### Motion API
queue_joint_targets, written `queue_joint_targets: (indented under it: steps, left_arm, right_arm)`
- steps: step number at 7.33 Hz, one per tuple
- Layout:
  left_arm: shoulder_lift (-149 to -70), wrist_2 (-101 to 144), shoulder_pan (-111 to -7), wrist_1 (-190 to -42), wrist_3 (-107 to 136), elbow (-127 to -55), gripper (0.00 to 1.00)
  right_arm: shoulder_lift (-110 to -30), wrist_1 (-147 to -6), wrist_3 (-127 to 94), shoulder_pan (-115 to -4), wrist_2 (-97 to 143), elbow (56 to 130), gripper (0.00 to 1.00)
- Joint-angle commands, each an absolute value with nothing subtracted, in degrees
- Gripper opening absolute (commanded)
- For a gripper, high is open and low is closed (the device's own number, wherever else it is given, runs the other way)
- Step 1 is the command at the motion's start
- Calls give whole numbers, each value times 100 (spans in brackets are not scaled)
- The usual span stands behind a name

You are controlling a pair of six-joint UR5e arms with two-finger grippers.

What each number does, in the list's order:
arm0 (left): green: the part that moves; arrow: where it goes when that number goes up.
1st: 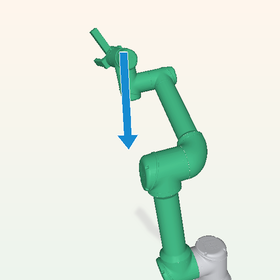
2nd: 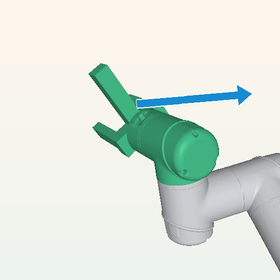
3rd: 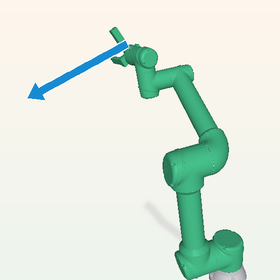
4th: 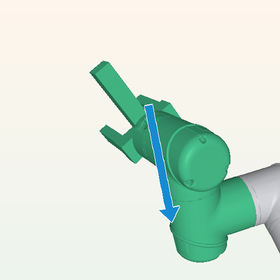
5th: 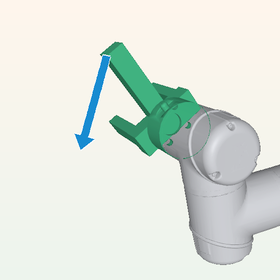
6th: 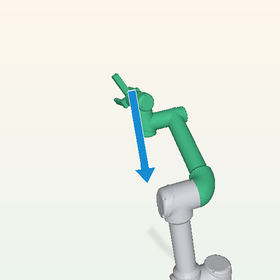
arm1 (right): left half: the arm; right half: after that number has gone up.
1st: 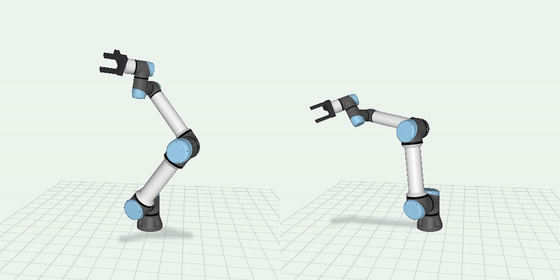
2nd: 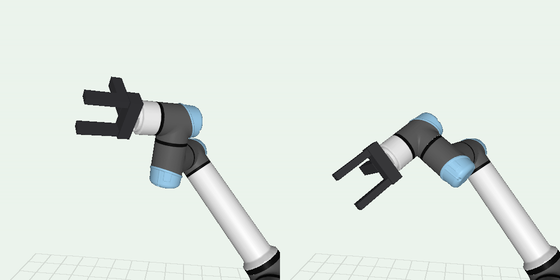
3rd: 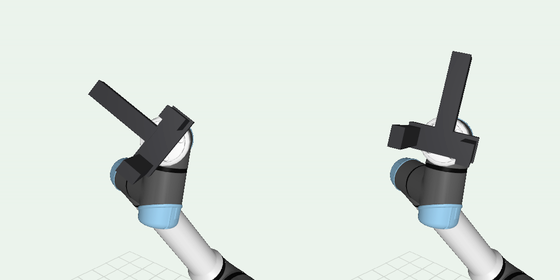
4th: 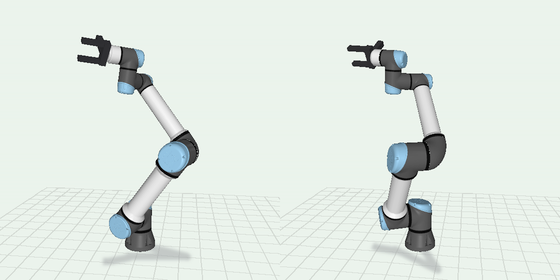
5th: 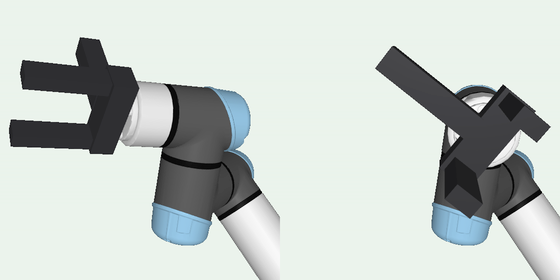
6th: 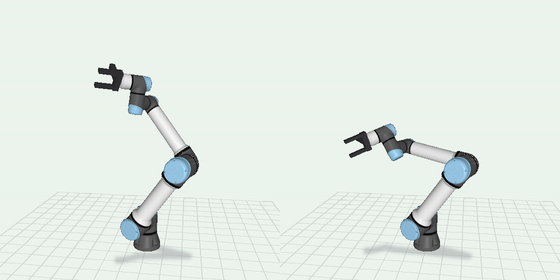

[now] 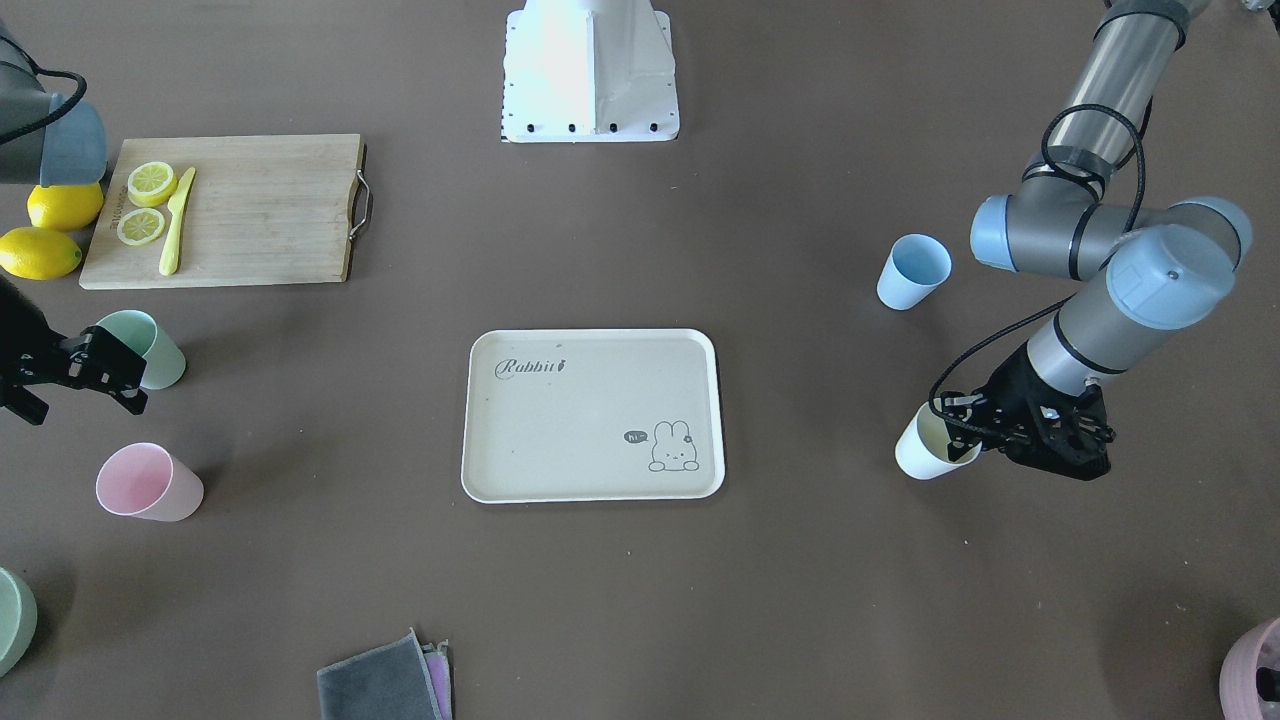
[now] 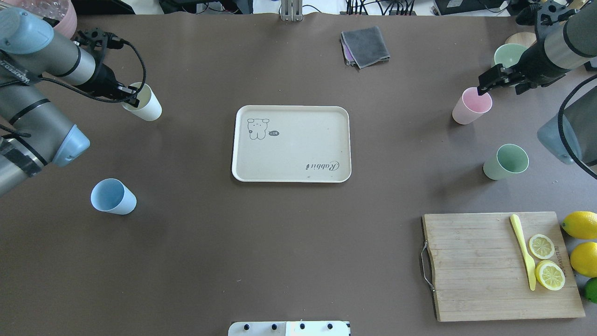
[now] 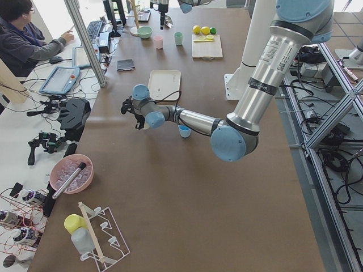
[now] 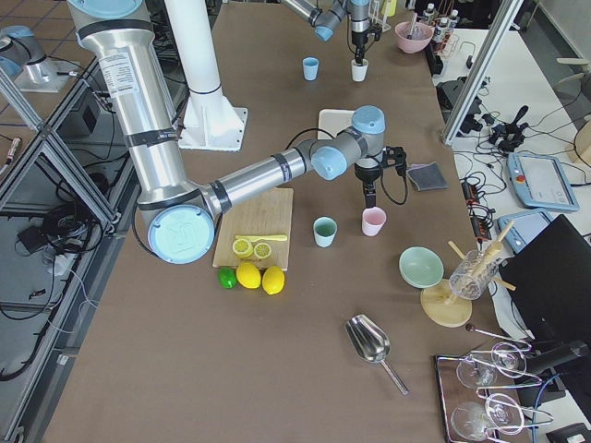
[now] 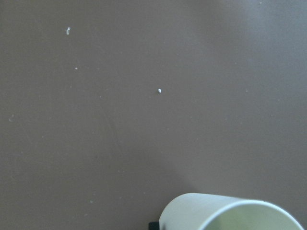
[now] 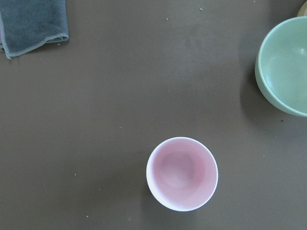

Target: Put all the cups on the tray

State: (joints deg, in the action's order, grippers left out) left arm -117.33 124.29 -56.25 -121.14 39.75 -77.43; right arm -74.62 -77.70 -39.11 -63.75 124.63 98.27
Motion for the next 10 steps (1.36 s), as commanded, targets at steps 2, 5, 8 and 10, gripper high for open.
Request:
queue_joint_targets:
  steps: [2, 5, 8, 10]
  left_arm:
    - [-12951, 12376, -5048, -11285, 5171, -7771, 0]
    - [-13666, 11427, -4404, -11338, 5546, -7085, 0]
    - [-13667, 11207, -4026, -11425, 5546, -7049, 0]
    - [-13658, 11197, -4017, -11652, 5546, -7075, 98]
  right_arm:
    - [-7471, -7770, -3920, -6355, 12463, 9817, 100]
    - [-7471, -7770, -3929, -6337, 12463, 9817, 100]
    - [-7471, -7770, -3929, -6328, 12463, 9809, 100]
    - [-7471, -7770, -3929, -6319, 12463, 9800, 100]
